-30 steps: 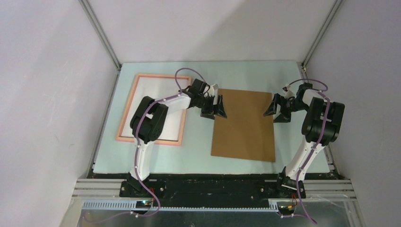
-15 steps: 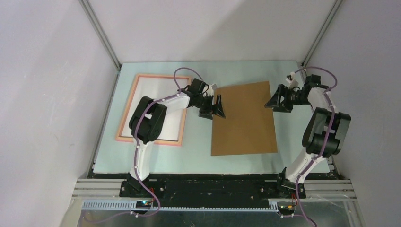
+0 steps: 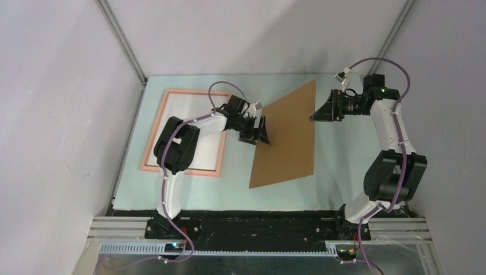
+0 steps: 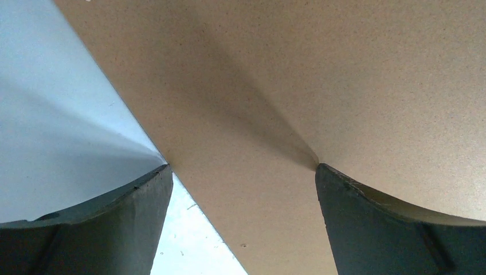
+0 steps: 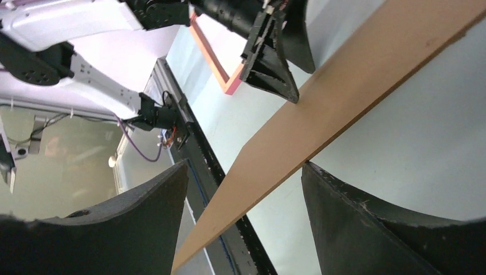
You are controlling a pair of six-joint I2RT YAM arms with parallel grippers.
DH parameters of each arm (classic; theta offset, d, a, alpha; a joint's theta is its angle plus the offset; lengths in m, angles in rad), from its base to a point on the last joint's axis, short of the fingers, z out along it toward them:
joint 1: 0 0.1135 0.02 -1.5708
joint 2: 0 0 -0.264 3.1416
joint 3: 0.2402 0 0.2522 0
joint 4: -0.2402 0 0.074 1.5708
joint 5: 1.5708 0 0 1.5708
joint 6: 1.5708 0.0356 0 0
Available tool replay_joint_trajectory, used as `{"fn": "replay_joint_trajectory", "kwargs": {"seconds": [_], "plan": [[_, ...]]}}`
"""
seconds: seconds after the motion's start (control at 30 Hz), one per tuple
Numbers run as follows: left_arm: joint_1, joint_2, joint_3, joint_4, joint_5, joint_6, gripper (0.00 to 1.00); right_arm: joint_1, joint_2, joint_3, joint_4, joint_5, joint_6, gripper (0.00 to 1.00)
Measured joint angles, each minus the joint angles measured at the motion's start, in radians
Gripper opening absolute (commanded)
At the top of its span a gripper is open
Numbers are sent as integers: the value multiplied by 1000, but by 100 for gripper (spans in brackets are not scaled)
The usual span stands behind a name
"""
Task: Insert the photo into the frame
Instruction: Turn over the photo frame item at the center of the board.
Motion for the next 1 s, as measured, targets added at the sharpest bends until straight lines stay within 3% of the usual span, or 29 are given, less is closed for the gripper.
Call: {"fn": "replay_joint_trajectory", "kwargs": {"seconds": [0.4,0.77,1.0], "plan": [[26,-19,-20,-4,61,21,100,101,19,106,-38,-60,-21,79],[31,-50,-51,1,74,41,100,213,62,163,77,-108,145,84],[7,-51,-80,2,55,44,100,255,66,143,272,-120,312,86]]}}
